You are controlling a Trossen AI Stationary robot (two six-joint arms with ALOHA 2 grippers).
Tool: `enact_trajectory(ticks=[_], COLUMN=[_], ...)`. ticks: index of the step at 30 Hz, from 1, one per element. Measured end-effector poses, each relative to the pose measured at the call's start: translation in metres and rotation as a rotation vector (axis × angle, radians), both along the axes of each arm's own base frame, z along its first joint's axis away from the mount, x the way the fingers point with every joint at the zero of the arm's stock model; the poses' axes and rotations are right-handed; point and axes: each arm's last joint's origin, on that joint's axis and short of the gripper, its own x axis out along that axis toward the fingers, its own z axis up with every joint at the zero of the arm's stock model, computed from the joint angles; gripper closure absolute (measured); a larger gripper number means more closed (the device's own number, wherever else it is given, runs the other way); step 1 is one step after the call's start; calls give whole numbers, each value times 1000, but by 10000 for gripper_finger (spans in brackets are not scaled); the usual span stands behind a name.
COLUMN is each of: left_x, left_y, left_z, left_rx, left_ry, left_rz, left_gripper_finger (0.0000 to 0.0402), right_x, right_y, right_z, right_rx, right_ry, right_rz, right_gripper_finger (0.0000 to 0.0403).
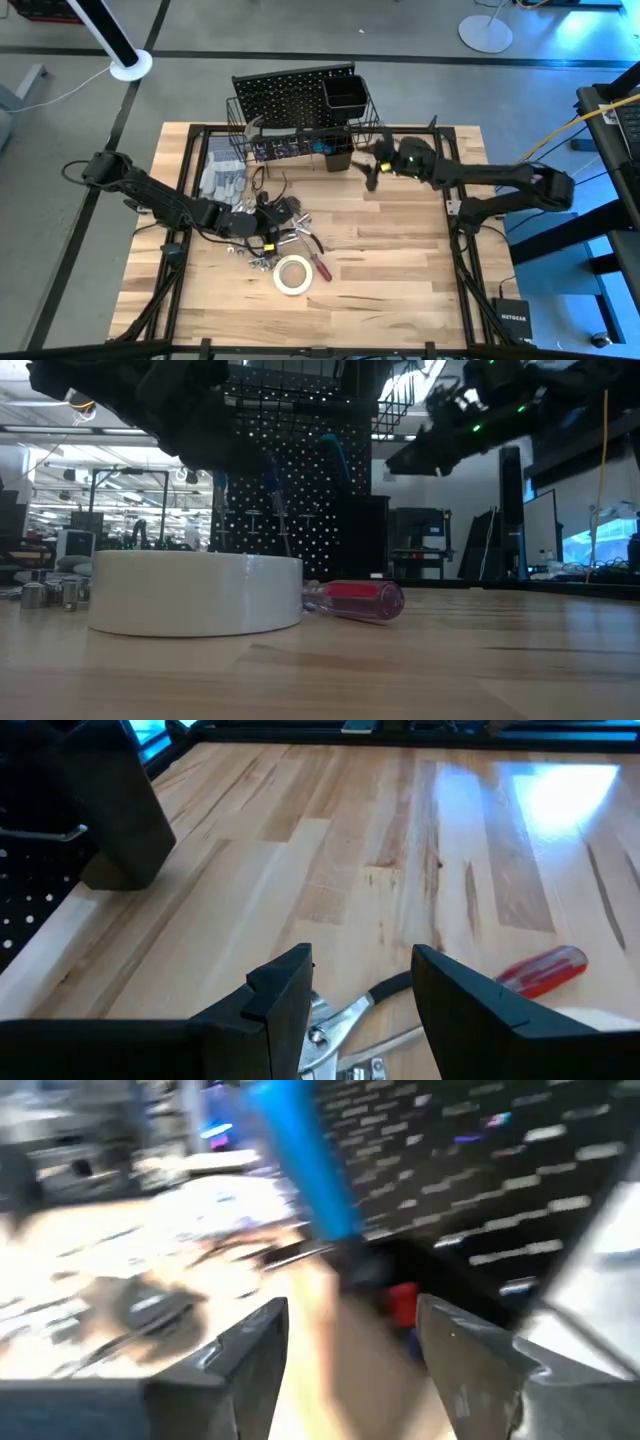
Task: Hang tools onto peg board
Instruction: Put the socket into the top black bin on the pegboard
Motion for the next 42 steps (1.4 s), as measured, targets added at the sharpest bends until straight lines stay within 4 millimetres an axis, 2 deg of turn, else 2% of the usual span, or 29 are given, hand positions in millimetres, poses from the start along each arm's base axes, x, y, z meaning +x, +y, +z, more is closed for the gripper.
enact_trajectory(ticks=[4, 8, 13, 18, 21, 29, 35, 39, 42], left_x=[-1, 2, 13, 38, 57, 96, 90, 79, 65], left_y=[0, 1, 7, 17, 26, 38, 39, 30, 22], left_z=[-2, -9, -22, -21, -22, -43, -35, -15, -17], left_rx=[8, 34, 19, -4, -24, -22, -70, -94, -94], left_ry=[25, 59, 147, 304, 432, 677, 767, 738, 716], left_rz=[-3, -17, -111, -163, -194, -216, -141, -127, -127], left_gripper_finger=[237, 237, 237, 237, 237, 237, 237, 237, 237], right_x=[-2, 6, 15, 22, 24, 26, 26, 31, 37], right_y=[37, 77, 123, 152, 161, 160, 160, 162, 165], right_z=[2, -7, -26, -43, -51, -63, -63, -63, -67], right_rx=[108, 185, 166, 141, 116, 44, 46, 55, 77], right_ry=[55, 109, 183, 189, 205, 249, 249, 211, 178], right_rz=[151, 266, 254, 212, 204, 139, 137, 139, 174], right_gripper_finger=[179, 182, 183, 183, 183, 183, 183, 183, 183])
